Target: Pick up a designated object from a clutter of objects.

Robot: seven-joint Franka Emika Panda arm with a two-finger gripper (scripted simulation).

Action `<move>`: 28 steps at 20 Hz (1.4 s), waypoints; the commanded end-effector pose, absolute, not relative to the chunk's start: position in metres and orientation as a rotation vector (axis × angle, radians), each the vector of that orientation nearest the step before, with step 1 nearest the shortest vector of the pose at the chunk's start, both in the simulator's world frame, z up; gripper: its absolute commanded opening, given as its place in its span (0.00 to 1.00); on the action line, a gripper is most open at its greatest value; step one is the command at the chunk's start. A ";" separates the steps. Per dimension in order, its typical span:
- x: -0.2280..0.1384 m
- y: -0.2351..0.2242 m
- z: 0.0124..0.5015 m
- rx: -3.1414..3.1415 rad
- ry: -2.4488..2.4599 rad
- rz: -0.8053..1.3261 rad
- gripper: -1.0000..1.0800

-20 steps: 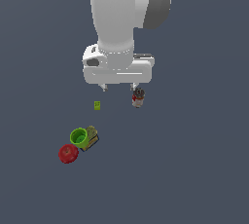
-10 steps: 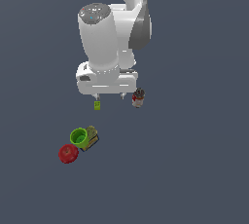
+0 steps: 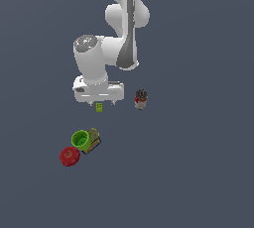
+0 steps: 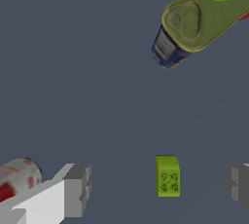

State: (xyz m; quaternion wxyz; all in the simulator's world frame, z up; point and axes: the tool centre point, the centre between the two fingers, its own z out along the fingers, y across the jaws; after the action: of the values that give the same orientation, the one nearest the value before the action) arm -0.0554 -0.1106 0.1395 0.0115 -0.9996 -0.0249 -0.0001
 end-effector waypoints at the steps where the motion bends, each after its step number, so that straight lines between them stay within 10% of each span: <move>1: -0.070 -0.123 0.120 -3.121 -0.087 -0.003 0.96; 28: -0.130 -0.158 0.049 -3.139 -0.114 0.001 0.96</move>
State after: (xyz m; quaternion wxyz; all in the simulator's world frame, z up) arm -0.1291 -0.1580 0.0534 0.0003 -0.9993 -0.0364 0.0001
